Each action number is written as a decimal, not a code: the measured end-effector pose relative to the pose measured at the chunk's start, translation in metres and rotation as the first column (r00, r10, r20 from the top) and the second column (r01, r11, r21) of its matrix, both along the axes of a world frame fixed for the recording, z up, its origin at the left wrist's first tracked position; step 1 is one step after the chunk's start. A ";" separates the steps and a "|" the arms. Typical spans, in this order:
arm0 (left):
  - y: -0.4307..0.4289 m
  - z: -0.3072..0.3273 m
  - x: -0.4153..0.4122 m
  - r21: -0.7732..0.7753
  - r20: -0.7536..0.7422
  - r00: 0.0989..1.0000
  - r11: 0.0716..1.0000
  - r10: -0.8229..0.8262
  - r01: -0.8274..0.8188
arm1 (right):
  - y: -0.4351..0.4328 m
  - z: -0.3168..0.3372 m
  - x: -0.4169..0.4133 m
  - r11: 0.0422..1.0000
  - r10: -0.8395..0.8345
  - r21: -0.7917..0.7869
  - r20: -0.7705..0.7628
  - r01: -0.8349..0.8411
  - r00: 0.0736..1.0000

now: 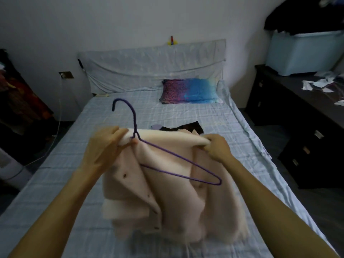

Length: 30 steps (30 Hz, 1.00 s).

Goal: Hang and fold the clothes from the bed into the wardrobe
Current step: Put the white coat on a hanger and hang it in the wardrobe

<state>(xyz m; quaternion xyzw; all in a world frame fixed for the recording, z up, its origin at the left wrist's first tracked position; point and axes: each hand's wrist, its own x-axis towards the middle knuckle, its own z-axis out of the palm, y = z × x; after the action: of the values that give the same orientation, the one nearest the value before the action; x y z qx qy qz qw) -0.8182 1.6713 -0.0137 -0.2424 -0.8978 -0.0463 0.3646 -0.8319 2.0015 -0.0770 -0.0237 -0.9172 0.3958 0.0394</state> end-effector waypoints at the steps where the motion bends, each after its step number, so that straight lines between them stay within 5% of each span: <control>1: -0.004 -0.009 0.001 -0.054 -0.013 0.998 0.997 0.062 -0.063 | 0.008 0.008 0.001 0.999 -0.027 0.030 -0.016 0.027 1.000; 9: 0.018 -0.017 -0.002 -0.070 0.025 0.929 0.928 0.369 -0.367 | 0.010 0.045 0.006 0.996 -0.045 0.062 -0.212 0.060 0.976; 14: 0.047 -0.011 0.002 -0.152 0.114 0.906 0.909 0.407 -0.388 | -0.013 0.066 0.007 0.983 -0.181 -0.063 -0.309 0.170 0.934; 20: 0.074 -0.009 0.016 -0.171 0.121 0.915 0.916 0.385 -0.362 | -0.022 0.076 0.017 0.972 -0.222 0.000 -0.341 0.236 0.913; 25: 0.084 0.009 0.008 0.025 0.178 0.918 0.931 0.354 -0.364 | -0.056 0.065 0.049 0.980 -0.063 0.150 -0.387 0.130 0.920; 30: 0.119 0.020 0.016 0.207 0.117 0.972 0.953 0.202 -0.223 | -0.088 0.057 0.061 0.981 -0.097 0.072 -0.610 0.178 0.786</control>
<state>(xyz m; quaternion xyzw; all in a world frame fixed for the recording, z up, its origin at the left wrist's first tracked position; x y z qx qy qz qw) -0.8023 1.7903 0.0066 -0.1002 -0.9244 -0.1169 0.3490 -0.7705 1.9135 -0.0200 0.0393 -0.8755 0.3201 0.3597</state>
